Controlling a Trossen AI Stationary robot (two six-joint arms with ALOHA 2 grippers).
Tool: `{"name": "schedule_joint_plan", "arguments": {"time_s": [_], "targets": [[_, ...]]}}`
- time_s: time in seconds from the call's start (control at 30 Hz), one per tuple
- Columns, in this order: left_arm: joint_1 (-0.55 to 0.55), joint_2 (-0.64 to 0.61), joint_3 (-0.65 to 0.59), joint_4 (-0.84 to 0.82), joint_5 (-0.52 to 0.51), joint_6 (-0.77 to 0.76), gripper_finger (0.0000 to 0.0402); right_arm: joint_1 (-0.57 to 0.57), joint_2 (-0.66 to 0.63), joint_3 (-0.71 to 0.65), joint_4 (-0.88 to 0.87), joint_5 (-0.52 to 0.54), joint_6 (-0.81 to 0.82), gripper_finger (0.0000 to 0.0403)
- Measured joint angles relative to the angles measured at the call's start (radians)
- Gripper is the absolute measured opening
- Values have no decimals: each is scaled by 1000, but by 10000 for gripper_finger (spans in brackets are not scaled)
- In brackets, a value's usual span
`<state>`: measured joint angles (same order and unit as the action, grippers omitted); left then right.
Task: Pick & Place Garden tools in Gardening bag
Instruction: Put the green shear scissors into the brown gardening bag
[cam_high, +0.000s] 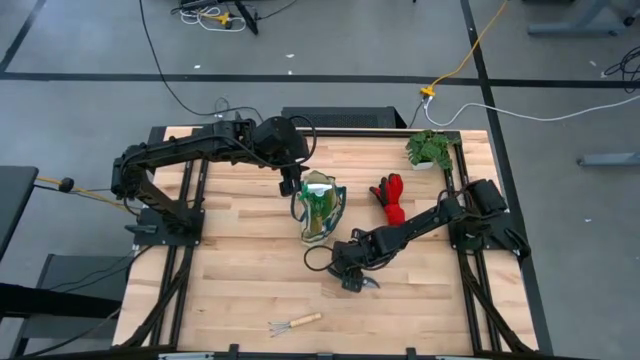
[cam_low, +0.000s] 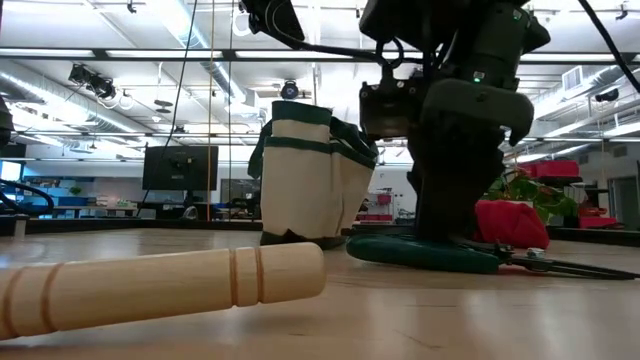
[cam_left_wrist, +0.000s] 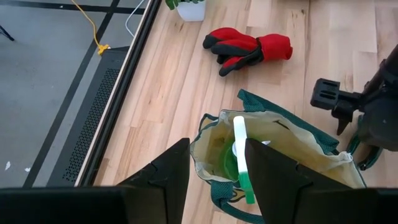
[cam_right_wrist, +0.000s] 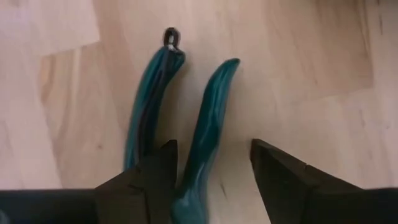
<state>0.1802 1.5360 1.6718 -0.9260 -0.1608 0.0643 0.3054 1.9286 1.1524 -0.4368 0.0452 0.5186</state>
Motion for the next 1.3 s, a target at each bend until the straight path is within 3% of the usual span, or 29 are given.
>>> {"name": "schedule_joint_plan", "arguments": {"time_s": [0.13,0.23,0.5,1.07,1.3], "targets": [[0,0,0,0,0,0,163,0,8,1,3,9,10,203],[0,0,0,0,0,0,163,1,10,1,1,26,23,178],[0,0,0,0,0,0,163,-1,11,0,-23,21,19,26],[0,0,0,0,0,0,163,3,-102,-6,3,-19,-30,23],[0,0,0,0,0,0,163,5,-191,-6,112,-5,-93,23]]}}
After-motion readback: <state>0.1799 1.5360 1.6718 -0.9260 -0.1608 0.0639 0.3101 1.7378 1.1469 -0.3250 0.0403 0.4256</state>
